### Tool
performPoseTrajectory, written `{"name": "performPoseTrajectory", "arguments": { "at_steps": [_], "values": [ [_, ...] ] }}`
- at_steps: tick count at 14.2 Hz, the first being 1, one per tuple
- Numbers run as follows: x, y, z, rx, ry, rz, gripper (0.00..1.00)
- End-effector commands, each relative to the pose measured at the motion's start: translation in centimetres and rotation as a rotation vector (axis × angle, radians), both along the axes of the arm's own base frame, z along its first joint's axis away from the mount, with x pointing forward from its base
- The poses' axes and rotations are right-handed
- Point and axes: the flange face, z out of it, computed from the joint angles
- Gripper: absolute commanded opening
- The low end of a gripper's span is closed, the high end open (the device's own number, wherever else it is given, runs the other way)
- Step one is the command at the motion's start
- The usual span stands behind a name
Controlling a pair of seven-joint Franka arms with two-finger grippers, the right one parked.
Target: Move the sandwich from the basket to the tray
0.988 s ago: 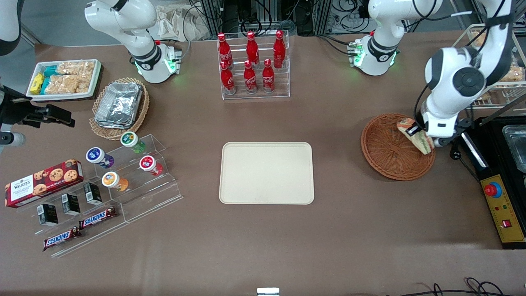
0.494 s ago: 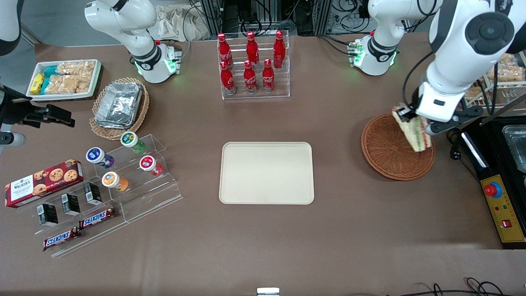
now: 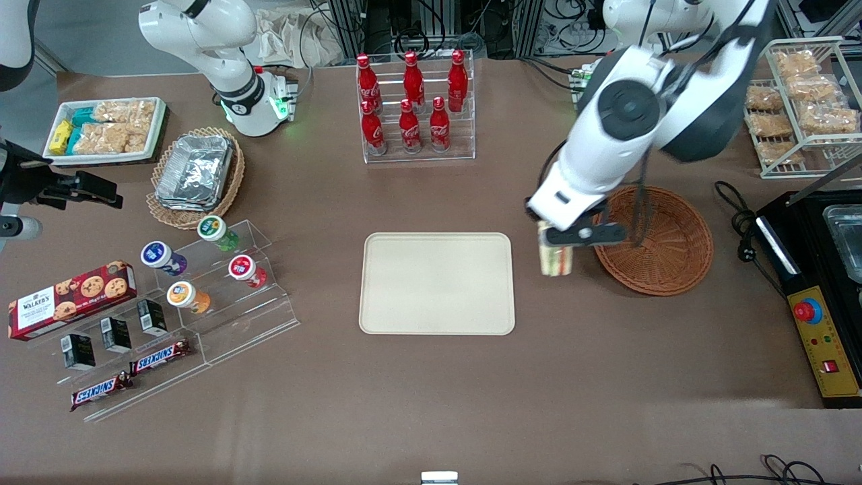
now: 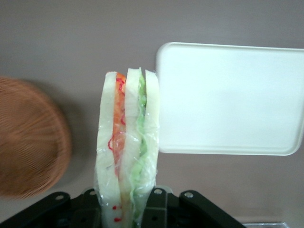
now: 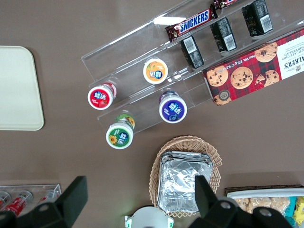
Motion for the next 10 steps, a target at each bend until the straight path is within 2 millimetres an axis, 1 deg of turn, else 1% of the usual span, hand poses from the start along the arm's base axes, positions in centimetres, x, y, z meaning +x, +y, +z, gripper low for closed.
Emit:
{"name": "performPoseTrajectory", "arguments": {
  "at_steps": [1,2,3,4,6,8,10],
  "values": [
    [1.8,-4.3,-6.7,-0.005,-0.008,-0.028,0.00],
    [2.0,-5.3,-9.7,0.027,-0.027,-0.037,0.00],
    [2.5,-5.3,-12.6,0.053,-0.030,-0.050,0.00],
    [2.7,-5.5,-14.9,0.057,-0.029,-0.066,0.00],
    [2.9,-6.6,-17.7,0.017,-0.051,-0.068,0.00],
    [2.5,-7.9,-20.5,0.006,-0.067,-0.064,0.00],
    [2.0,-8.6,-22.4,0.028,-0.090,-0.053,0.00]
  ]
}}
